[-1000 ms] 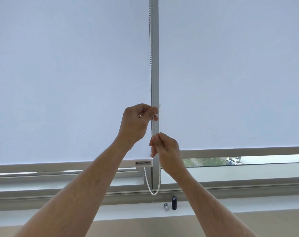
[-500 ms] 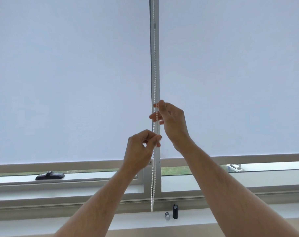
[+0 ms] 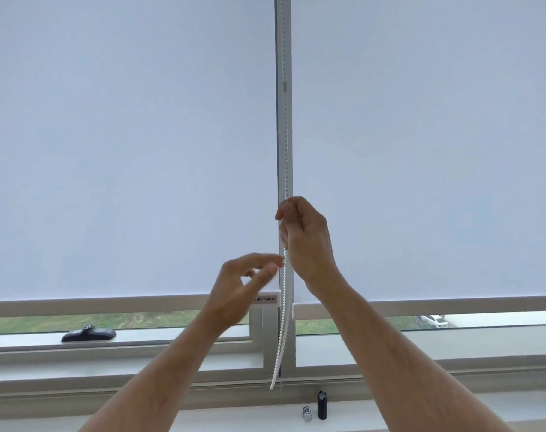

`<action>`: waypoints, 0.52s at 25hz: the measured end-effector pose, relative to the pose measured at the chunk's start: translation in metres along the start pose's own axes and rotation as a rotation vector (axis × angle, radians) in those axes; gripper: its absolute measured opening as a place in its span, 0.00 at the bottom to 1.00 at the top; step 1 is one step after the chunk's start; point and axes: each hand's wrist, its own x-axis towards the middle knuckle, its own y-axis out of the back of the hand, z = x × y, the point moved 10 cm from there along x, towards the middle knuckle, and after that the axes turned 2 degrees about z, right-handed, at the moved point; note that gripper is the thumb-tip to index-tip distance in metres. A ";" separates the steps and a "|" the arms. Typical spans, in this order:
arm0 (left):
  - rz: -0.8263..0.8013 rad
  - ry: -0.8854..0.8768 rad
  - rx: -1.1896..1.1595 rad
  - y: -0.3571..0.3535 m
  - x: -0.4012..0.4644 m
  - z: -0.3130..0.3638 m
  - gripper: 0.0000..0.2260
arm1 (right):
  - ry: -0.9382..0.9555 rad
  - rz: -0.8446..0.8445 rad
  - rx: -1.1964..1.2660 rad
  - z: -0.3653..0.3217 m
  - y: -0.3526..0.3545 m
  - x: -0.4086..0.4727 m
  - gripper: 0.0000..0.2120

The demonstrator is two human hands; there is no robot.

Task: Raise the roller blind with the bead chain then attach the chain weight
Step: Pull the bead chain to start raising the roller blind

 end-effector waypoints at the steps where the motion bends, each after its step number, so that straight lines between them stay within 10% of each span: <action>1: 0.064 0.020 -0.057 0.011 0.007 0.001 0.12 | 0.004 0.001 -0.024 0.003 0.002 -0.004 0.12; 13: 0.114 -0.009 -0.114 0.011 0.077 0.059 0.03 | -0.015 -0.055 -0.125 0.037 0.001 -0.051 0.13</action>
